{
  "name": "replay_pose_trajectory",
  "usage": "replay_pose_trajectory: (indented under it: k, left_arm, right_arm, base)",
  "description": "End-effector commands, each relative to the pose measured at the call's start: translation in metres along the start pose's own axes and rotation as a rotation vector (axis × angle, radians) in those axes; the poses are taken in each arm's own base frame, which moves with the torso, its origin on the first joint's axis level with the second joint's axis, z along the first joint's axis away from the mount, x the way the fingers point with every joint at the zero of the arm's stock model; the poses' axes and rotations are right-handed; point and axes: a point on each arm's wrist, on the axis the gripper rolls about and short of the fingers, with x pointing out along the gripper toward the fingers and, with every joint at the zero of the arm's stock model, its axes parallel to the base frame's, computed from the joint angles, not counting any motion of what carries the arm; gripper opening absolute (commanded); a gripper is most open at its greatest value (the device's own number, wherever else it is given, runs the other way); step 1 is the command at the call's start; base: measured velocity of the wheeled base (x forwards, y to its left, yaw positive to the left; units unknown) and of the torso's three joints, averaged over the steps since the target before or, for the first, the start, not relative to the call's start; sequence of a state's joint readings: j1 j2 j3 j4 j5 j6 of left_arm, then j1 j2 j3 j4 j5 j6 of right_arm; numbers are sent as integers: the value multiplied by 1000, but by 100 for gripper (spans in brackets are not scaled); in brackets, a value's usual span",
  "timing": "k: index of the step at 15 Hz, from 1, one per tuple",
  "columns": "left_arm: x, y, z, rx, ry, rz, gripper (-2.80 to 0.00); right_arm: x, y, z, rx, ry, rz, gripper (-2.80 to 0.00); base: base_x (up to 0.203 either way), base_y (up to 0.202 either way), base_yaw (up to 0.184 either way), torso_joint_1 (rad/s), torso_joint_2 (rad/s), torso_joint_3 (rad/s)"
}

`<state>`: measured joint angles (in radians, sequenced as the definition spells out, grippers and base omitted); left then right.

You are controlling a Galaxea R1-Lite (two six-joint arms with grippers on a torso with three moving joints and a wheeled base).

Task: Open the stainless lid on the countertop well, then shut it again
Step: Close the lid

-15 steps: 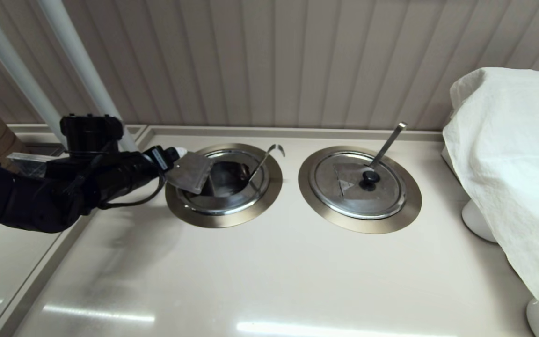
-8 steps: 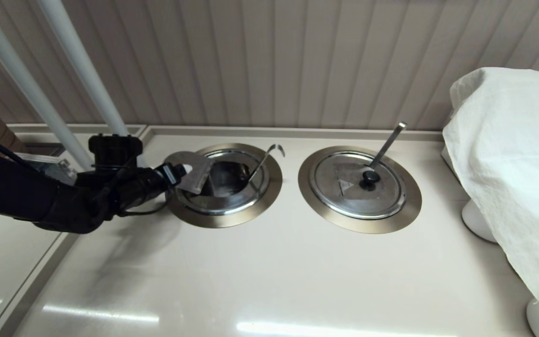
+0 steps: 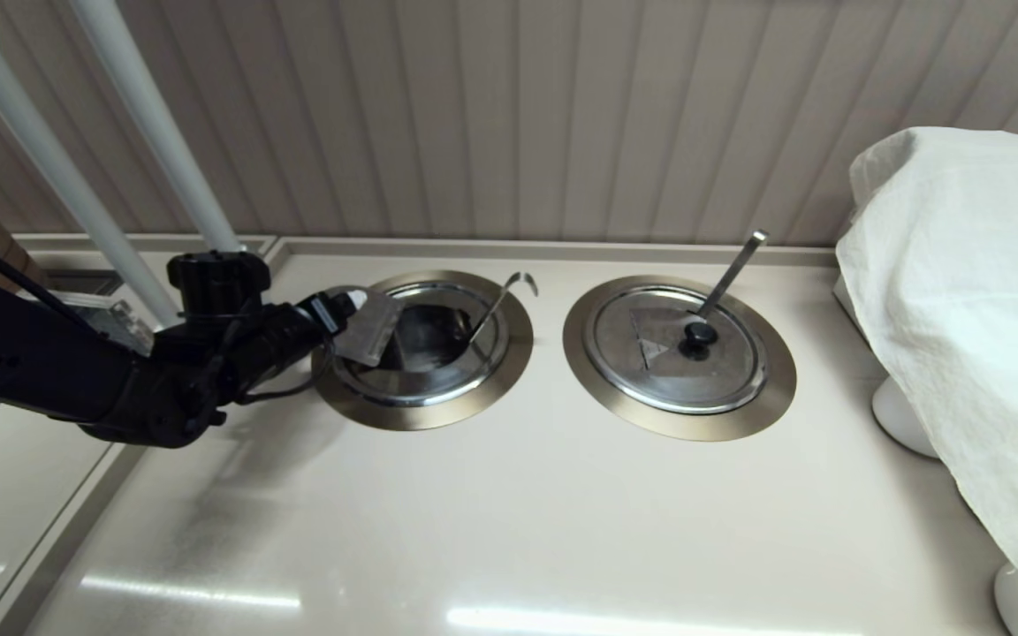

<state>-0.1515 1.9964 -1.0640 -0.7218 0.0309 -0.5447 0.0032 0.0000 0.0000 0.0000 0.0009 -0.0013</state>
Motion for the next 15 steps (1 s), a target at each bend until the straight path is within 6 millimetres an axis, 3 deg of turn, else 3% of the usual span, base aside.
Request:
replay_pose_trajectory:
  k: [1, 8, 15]
  left_arm:
    - [1, -1, -1, -12, 2, -7, 0]
    - [-6, -9, 3, -17, -9, -37, 0]
    - [-19, -48, -5, 7, -5, -150, 0]
  right_arm:
    - [0, 0, 0, 0, 0, 1, 0]
    - [0, 0, 0, -1, 1, 1, 0]
    - [0, 0, 0, 0, 0, -1, 0]
  base:
    - [0, 0, 0, 0, 0, 0]
    - [0, 0, 0, 0, 0, 0]
    - [0, 0, 0, 0, 0, 0]
